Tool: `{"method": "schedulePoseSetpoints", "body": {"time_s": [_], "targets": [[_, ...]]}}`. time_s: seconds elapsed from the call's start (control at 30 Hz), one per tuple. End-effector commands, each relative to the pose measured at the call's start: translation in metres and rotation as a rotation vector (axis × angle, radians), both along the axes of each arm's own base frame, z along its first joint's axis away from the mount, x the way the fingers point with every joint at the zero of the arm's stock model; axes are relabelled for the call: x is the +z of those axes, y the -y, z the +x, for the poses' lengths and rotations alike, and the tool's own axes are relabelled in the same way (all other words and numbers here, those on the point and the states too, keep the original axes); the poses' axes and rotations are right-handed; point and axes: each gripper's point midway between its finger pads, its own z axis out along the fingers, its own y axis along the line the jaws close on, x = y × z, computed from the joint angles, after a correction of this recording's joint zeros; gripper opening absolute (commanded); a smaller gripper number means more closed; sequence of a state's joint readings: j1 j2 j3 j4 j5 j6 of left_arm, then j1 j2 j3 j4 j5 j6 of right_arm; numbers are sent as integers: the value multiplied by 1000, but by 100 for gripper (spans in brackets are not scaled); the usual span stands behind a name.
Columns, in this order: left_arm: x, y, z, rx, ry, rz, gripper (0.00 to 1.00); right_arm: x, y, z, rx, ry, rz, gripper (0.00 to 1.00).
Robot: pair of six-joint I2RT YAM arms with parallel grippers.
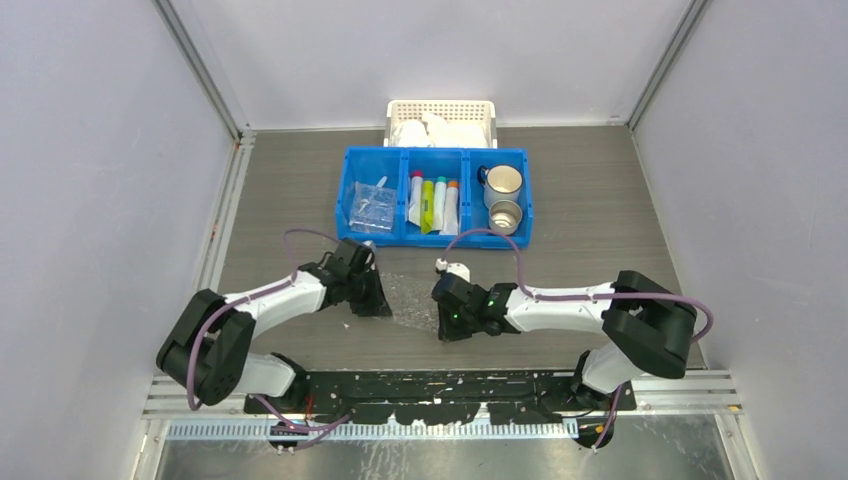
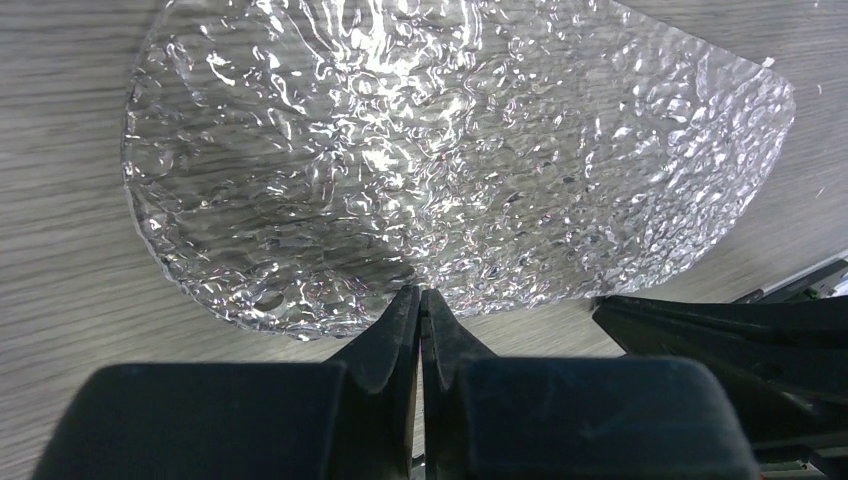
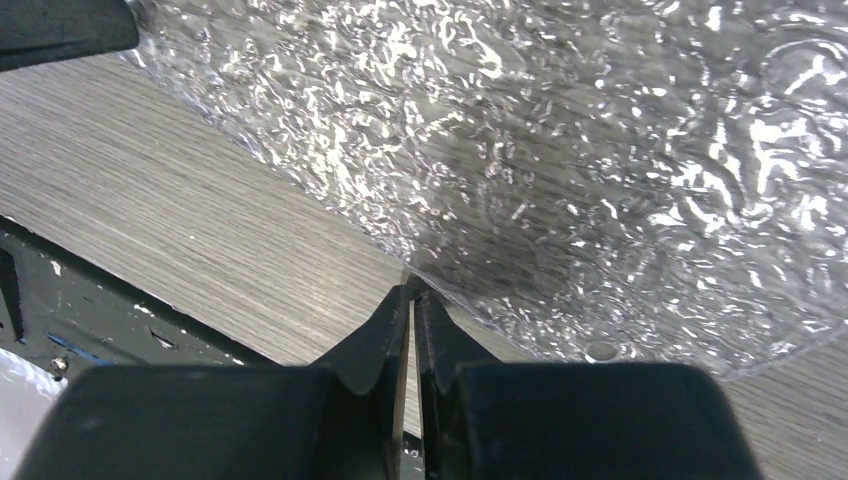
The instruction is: Prepare toiletry sets of a toothbrush and toothpaste on the tray
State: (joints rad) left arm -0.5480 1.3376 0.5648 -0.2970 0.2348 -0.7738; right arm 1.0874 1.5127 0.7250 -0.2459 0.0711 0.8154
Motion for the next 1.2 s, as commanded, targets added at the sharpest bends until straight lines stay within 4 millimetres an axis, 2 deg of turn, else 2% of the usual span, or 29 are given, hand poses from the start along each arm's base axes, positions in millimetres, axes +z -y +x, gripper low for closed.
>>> {"method": "schedulePoseSetpoints", "body": {"time_s": [0.0,0.23,0.5,0.67,0.87,1.0,1.07,1.17], "targets": [[-29,-13,-12,-5,-56,135,5,-21,38,1,-25,7,-130,13],[-30,6,-15,-42,-56,152,5,-29,57,9,-84,-14,-154,13],[-30,0,-20,-19,-54,167,5,-30,76,20,-151,-35,-160,14],[-28,-3,-18,-15,-42,187,5,-31,79,24,-164,-43,-161,14],[-24,2,-10,-25,-34,195,5,-31,77,25,-156,-53,-153,14],[-1,-1,-4,-32,6,226,20,-14,77,22,-139,-38,-125,17],[22,-6,1,-31,59,243,25,2,76,22,-131,-18,-94,21],[59,-12,9,-29,133,262,29,33,71,22,-106,15,-31,33]]}}
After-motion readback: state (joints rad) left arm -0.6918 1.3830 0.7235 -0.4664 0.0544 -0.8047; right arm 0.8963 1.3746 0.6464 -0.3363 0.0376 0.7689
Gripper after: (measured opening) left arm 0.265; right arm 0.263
